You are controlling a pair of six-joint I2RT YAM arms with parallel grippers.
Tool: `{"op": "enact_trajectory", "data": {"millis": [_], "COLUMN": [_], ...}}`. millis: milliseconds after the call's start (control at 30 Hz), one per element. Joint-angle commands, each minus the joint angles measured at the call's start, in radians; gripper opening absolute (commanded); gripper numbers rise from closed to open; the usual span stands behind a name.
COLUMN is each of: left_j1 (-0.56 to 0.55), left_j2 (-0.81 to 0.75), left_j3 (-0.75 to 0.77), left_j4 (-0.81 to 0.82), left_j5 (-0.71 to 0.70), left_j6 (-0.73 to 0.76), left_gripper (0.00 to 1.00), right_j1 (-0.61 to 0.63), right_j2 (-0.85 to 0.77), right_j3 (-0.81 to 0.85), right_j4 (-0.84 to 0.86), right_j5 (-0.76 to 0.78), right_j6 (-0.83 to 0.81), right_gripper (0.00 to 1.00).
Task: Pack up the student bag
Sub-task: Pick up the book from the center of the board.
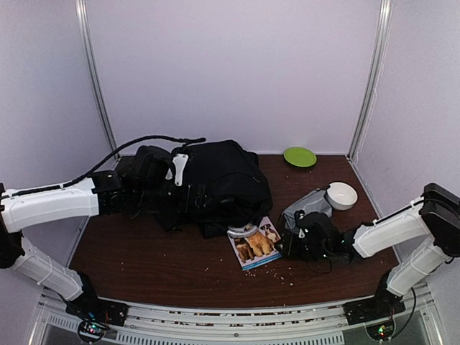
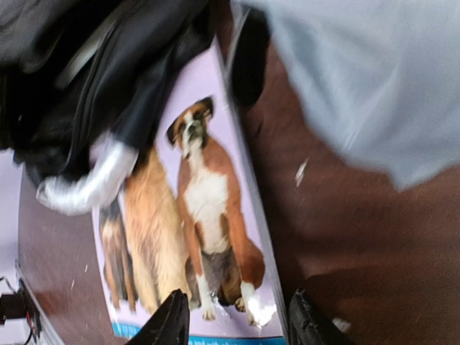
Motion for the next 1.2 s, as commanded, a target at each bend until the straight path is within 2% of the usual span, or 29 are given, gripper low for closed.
{"op": "enact_trajectory", "data": {"millis": [0, 100, 267, 467, 700, 933, 1167], "left_j1": [-0.043, -0.06, -0.082, -0.114, -0.138, -0.144, -0.148], "left_j2": [-0.015, -0.02, -0.04, -0.005, 0.039, 0.075, 0.098], "left_j3": [-0.063, -0.111, -0.178, -0.202, -0.228, -0.219, -0.217], "left_j4": [0.066, 0.076, 0.102, 0.144, 0.216, 0.239, 0.252], "left_j5": [-0.042, -0.044, -0.045, -0.036, -0.003, 0.012, 0.026], "left_j6": [-0.036, -0.056, -0.102, -0.14, -0.189, -0.19, -0.19], "left_gripper": [0.96, 0.95, 0.95, 0.94, 0.92, 0.92, 0.91], "right_j1": [0.089, 0.129, 0.119, 0.071, 0.069, 0.089, 0.105], "right_j2": [-0.065, -0.132, -0.247, -0.116, 0.001, 0.04, 0.045], "right_j3": [-0.031, -0.018, -0.027, 0.026, 0.022, 0.004, -0.001], "right_j4": [-0.085, -0.169, -0.272, -0.245, -0.125, -0.087, -0.087], "right_j5": [-0.039, -0.024, 0.058, -0.024, -0.112, -0.165, -0.17], "right_j6": [0.052, 0.053, 0.071, 0.08, 0.154, 0.195, 0.207], "right_gripper": [0.46, 0.47, 0.56, 0.56, 0.55, 0.43, 0.15]}}
